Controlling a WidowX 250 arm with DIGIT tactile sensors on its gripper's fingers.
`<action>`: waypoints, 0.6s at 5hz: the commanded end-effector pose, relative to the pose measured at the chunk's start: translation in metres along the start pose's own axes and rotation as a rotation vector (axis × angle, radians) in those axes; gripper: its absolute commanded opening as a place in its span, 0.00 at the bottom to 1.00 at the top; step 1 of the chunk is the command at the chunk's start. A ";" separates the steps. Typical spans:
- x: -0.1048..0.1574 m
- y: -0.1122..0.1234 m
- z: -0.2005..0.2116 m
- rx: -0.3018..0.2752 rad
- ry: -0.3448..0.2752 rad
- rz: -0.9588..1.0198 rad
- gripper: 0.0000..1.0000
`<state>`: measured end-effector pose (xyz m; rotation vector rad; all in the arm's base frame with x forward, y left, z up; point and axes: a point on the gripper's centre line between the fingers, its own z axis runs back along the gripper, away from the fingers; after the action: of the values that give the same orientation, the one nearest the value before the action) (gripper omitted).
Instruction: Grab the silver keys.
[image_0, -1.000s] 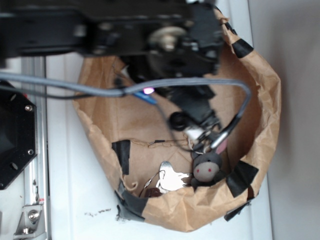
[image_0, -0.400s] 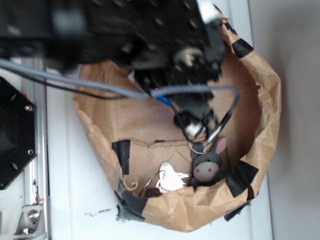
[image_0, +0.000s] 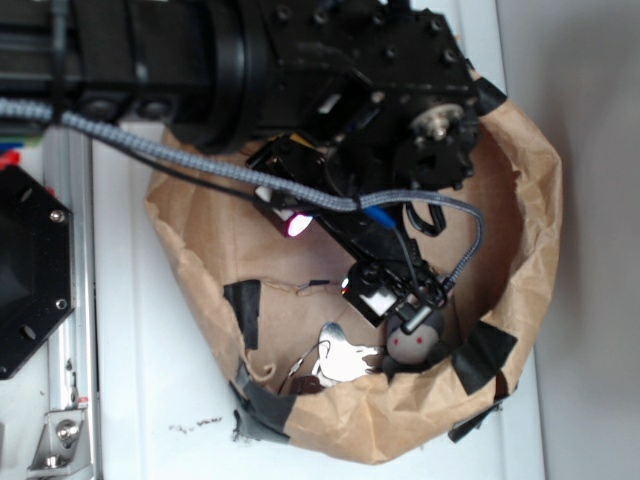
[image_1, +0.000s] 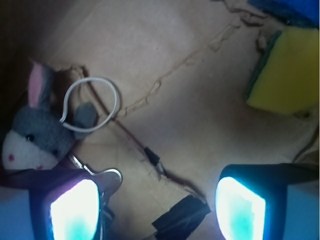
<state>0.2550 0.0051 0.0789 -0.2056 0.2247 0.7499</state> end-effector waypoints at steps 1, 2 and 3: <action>-0.003 0.000 0.039 -0.087 -0.003 -0.014 1.00; -0.006 0.004 0.045 -0.096 0.006 -0.020 1.00; -0.008 0.013 0.054 -0.103 -0.014 -0.028 1.00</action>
<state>0.2479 0.0136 0.1152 -0.2915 0.2378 0.7295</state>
